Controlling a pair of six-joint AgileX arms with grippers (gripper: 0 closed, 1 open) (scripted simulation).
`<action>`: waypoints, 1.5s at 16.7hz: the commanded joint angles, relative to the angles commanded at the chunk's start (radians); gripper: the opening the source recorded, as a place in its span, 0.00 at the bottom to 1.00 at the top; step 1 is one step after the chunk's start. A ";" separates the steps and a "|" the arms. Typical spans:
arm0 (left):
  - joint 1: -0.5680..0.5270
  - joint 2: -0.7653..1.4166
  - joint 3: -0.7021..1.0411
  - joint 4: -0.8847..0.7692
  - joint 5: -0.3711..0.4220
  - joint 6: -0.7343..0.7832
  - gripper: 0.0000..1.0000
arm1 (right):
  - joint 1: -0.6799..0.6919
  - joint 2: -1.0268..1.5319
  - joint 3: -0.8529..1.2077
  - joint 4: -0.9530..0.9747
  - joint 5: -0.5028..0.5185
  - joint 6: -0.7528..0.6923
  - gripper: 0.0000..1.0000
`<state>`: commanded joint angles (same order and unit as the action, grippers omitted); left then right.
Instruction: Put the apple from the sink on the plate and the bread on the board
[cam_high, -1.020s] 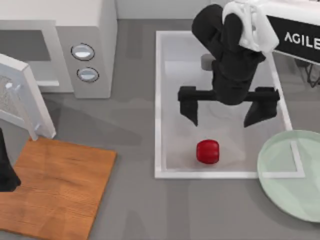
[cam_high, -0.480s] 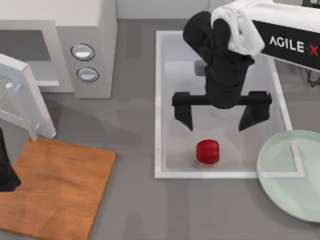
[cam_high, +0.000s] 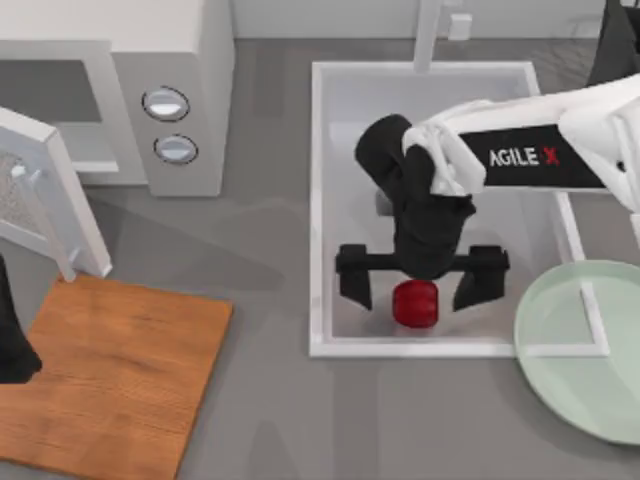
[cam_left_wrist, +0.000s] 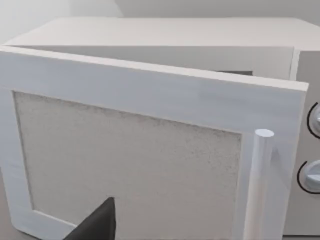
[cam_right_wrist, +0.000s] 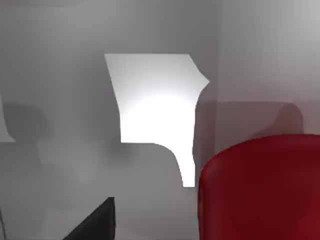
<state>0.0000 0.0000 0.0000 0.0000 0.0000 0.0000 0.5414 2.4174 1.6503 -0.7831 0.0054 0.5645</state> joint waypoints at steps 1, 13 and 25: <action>0.000 0.000 0.000 0.000 0.000 0.000 1.00 | 0.001 0.026 -0.020 0.043 0.000 0.000 1.00; 0.000 0.000 0.000 0.000 0.000 0.000 1.00 | 0.002 0.074 -0.054 0.107 0.001 0.002 0.62; 0.000 0.000 0.000 0.000 0.000 0.000 1.00 | 0.002 0.074 -0.054 0.107 0.001 0.002 0.00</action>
<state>0.0000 0.0000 0.0000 0.0000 0.0000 0.0000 0.5436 2.4913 1.5965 -0.6758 0.0063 0.5663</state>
